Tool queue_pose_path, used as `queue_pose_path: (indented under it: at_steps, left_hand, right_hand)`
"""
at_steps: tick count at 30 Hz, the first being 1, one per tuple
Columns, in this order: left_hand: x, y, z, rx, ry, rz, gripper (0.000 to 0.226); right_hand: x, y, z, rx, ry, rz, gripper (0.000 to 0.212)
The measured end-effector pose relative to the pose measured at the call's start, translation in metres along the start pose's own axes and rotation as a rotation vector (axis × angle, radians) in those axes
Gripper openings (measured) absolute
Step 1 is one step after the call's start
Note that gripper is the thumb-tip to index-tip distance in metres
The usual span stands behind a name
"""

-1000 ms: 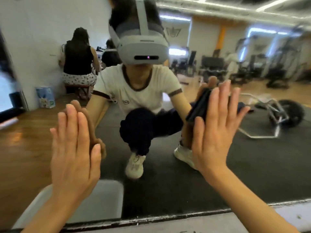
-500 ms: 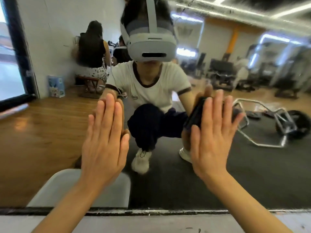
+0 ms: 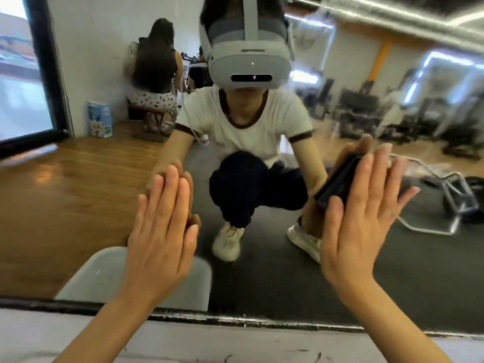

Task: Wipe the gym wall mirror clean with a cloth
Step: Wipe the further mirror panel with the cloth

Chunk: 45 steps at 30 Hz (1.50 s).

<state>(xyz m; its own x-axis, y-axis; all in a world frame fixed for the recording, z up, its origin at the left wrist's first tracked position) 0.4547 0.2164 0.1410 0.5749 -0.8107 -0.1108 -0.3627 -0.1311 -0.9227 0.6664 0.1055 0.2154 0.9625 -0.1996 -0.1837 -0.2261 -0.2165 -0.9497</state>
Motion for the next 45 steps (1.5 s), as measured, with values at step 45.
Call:
queue_pose_path:
  at_steps: [45]
  left_hand:
    - [0.051,0.048,0.048,0.021,0.019,-0.052,0.062]
  right_hand:
    - [-0.049,0.119,0.046,-0.196,-0.063,-0.361,0.063]
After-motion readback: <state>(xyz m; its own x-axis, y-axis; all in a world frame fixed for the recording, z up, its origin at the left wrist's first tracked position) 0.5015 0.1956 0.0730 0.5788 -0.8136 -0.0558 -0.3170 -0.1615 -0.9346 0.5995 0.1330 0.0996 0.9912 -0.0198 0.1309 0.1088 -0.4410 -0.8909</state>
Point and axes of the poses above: each hand's wrist, its own y-axis away from the middle knuckle, its own z-axis out of the palm, x = y × z, the point moved 10 cm from there along -y, towards the middle knuckle, and after that the axes turned 10 degrees about z, right-handed, at the moved point
